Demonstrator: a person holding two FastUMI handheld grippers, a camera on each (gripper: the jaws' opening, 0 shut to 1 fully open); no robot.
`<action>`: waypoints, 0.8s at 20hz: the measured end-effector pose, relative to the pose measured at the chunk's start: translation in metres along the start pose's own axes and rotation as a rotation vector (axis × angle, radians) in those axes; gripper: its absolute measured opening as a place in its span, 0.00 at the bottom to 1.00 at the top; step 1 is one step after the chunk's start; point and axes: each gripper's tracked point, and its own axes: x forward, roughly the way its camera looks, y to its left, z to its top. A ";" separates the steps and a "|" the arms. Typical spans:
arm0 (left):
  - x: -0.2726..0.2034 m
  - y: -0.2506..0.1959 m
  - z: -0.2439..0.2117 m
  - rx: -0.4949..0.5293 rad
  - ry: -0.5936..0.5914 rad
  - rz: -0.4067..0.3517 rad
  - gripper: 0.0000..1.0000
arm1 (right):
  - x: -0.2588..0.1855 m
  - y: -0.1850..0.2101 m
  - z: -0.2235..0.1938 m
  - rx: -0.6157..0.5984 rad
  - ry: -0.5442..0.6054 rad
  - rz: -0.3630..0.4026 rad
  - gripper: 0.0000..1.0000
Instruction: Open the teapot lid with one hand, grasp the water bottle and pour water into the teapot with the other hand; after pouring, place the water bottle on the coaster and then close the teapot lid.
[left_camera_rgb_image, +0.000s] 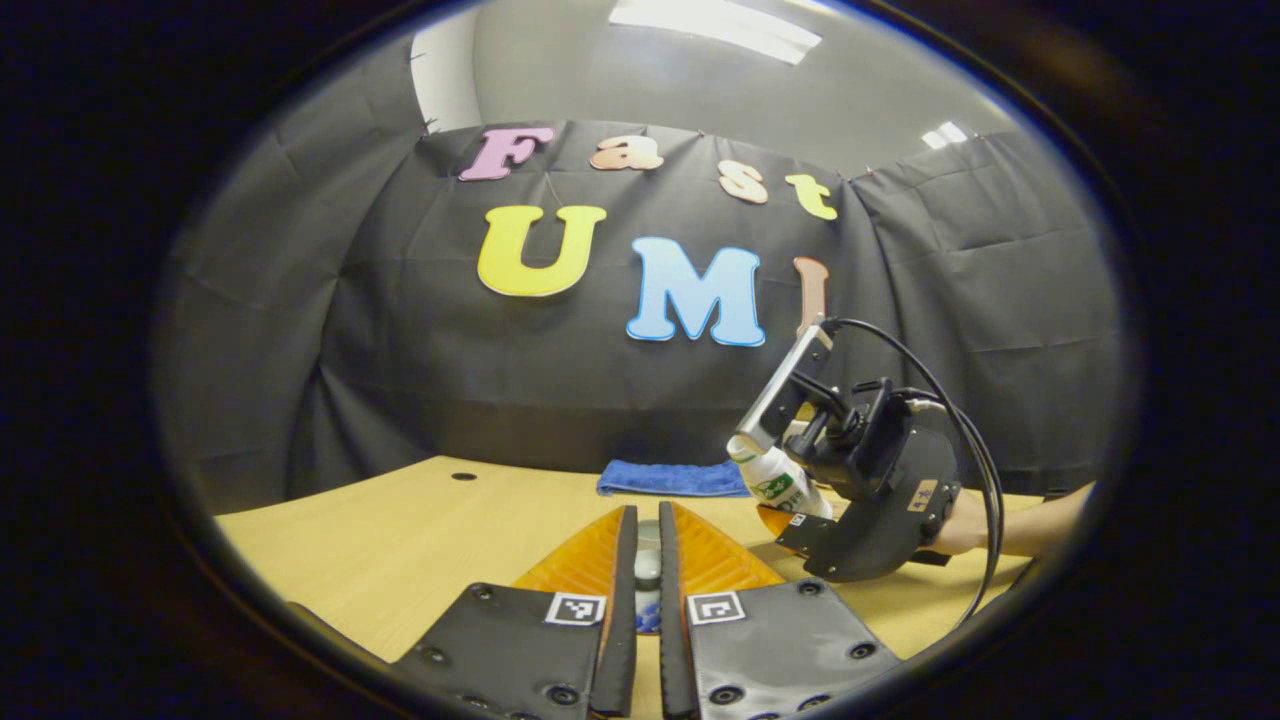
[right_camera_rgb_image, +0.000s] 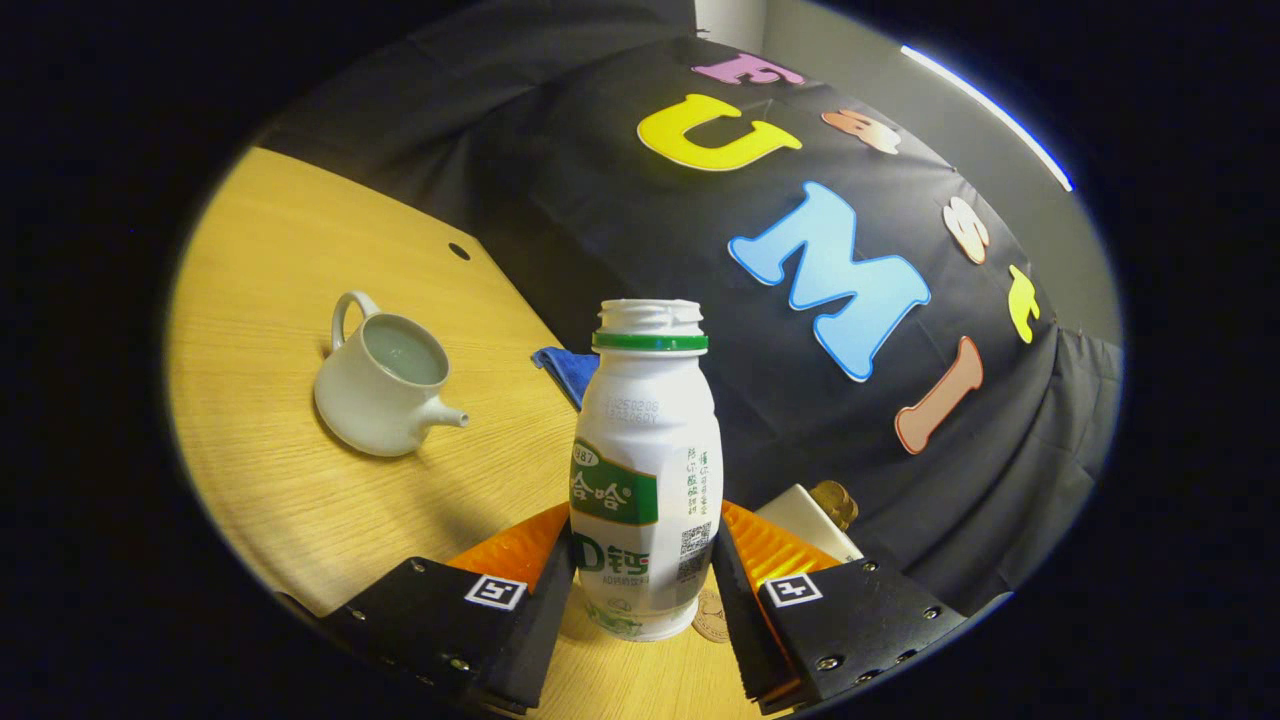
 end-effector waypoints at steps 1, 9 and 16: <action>-0.002 0.001 -0.002 -0.003 0.005 -0.003 0.20 | 0.001 0.002 0.000 -0.034 0.003 -0.003 0.72; -0.004 0.010 -0.007 0.003 0.005 -0.002 0.20 | 0.009 0.017 0.006 -0.259 0.009 -0.025 0.72; -0.013 0.004 -0.016 0.036 0.025 -0.015 0.20 | 0.022 0.019 0.016 -0.477 -0.022 -0.057 0.71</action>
